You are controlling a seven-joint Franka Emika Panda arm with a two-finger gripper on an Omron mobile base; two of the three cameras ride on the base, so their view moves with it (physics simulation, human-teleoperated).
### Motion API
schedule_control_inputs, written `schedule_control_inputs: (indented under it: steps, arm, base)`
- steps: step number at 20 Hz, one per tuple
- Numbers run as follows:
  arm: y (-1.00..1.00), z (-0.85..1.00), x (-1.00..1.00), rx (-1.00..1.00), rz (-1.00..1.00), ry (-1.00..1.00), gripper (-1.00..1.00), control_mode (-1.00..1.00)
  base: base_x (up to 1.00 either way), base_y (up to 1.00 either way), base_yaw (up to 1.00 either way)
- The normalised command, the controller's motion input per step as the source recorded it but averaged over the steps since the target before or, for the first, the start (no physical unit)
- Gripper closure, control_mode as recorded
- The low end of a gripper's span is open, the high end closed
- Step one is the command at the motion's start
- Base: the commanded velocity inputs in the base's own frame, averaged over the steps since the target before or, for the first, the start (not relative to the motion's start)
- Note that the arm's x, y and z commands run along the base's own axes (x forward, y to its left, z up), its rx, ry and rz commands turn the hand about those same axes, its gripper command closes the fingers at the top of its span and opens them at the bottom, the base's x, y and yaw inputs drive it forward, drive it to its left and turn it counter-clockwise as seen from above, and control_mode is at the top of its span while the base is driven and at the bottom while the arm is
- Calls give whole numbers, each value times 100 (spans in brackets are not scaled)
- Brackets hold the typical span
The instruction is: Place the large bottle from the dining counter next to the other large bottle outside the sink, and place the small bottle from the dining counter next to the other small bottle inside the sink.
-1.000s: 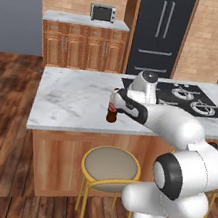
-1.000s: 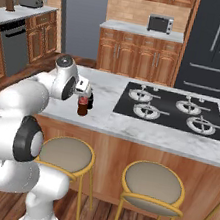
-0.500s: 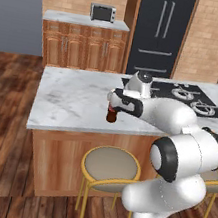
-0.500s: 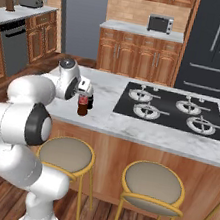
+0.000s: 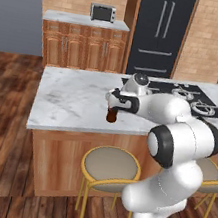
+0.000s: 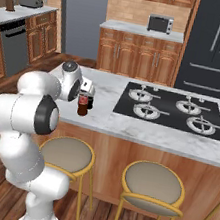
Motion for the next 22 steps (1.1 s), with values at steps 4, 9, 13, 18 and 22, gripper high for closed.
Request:
schedule_control_inputs:
  steps: [4,9,13,18,22]
  arm:
    - [1,-17,30,0,0,0,-100,-100]
    - [0,-10,28,0,0,0,-100,-100]
    - [0,-8,25,0,0,0,-100,-100]
    - [2,-9,24,0,0,0,-100,-100]
    - [5,-11,26,0,0,0,-100,-100]
  base:
    - [0,0,0]
    - [0,0,0]
    - [0,0,0]
    - [0,0,0]
    - [0,0,0]
